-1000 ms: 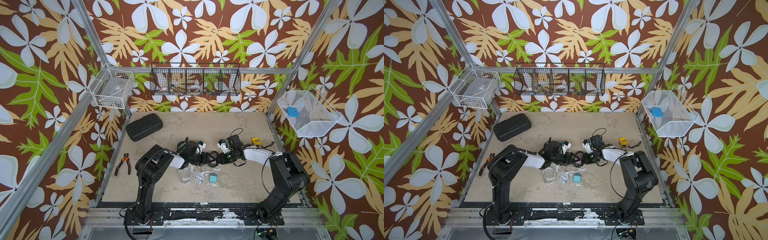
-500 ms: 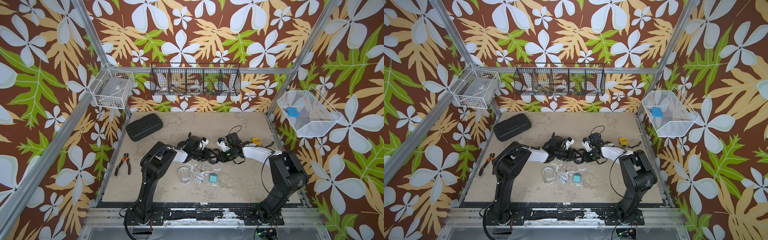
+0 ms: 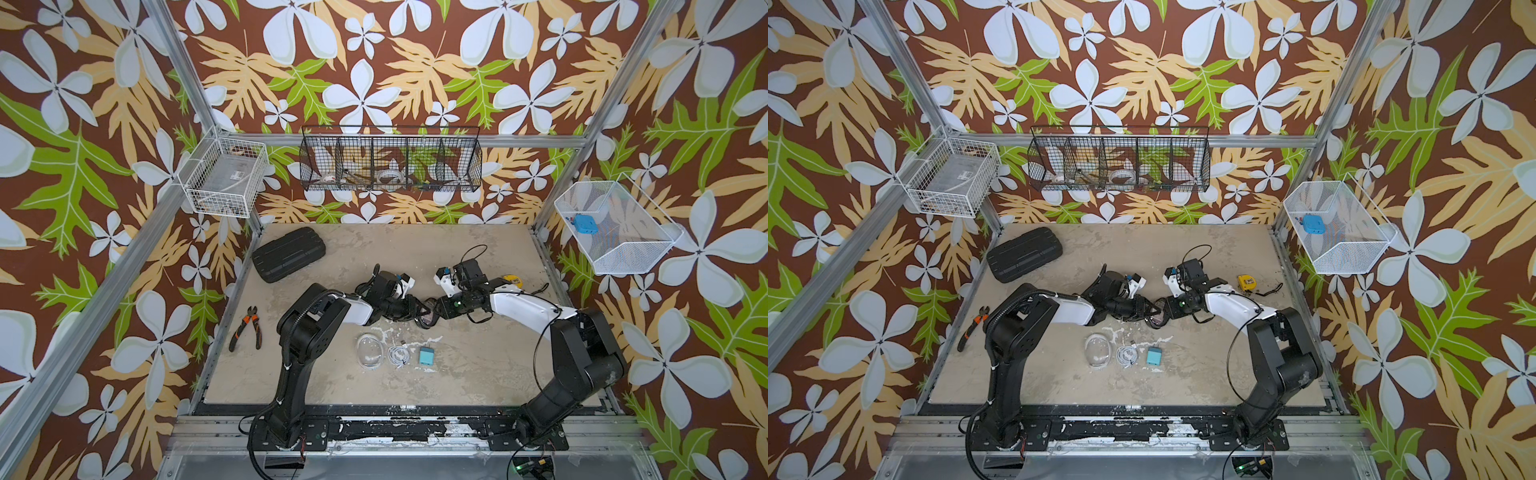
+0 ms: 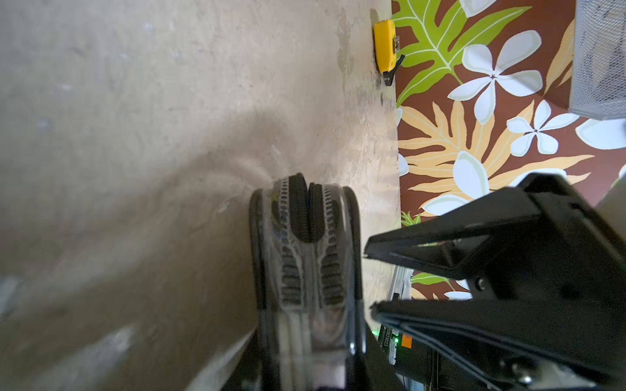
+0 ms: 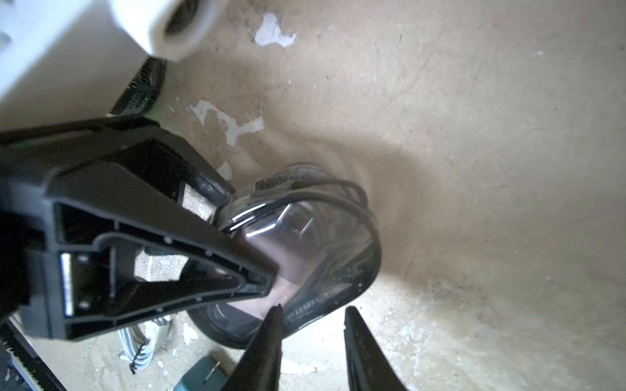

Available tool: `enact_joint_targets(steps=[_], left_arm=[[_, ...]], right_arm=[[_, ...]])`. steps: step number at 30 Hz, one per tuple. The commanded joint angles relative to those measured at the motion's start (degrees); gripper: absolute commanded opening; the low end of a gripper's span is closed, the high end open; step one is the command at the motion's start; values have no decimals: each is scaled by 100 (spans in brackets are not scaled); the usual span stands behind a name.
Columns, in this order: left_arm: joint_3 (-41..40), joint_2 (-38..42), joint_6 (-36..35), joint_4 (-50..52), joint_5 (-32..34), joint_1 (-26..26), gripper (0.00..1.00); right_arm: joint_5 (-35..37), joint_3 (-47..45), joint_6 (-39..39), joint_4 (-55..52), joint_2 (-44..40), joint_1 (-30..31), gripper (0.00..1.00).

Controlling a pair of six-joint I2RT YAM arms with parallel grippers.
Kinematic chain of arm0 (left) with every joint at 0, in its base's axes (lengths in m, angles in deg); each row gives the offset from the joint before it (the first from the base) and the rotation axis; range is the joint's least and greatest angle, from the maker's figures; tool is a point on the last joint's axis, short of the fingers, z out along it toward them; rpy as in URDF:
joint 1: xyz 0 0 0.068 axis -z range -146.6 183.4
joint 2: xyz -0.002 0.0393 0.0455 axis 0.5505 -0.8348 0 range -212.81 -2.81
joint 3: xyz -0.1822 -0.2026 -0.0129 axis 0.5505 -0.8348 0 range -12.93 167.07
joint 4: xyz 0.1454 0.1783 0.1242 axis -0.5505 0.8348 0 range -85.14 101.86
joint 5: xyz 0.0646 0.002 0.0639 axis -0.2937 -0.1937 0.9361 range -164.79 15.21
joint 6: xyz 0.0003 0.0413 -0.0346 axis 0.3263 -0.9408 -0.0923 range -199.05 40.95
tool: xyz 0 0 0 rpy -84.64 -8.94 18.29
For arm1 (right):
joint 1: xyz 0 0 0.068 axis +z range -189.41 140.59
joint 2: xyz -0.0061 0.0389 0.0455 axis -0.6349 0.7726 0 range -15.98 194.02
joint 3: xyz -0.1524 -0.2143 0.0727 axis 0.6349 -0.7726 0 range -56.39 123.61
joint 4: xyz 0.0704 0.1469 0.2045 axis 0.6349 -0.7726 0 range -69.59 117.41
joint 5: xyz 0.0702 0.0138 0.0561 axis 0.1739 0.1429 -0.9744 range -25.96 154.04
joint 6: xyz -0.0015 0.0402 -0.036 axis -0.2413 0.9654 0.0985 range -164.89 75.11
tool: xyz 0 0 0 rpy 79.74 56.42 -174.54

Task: Pack away charging kits
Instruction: Pick up the storage bag at the center of the board.

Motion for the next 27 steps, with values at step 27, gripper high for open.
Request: enact_joint_targets(steps=[27], left_arm=[[-2185, 615, 2713, -3089, 1615, 646, 54]], right_arm=[[-1344, -579, 387, 150, -563, -217, 54]])
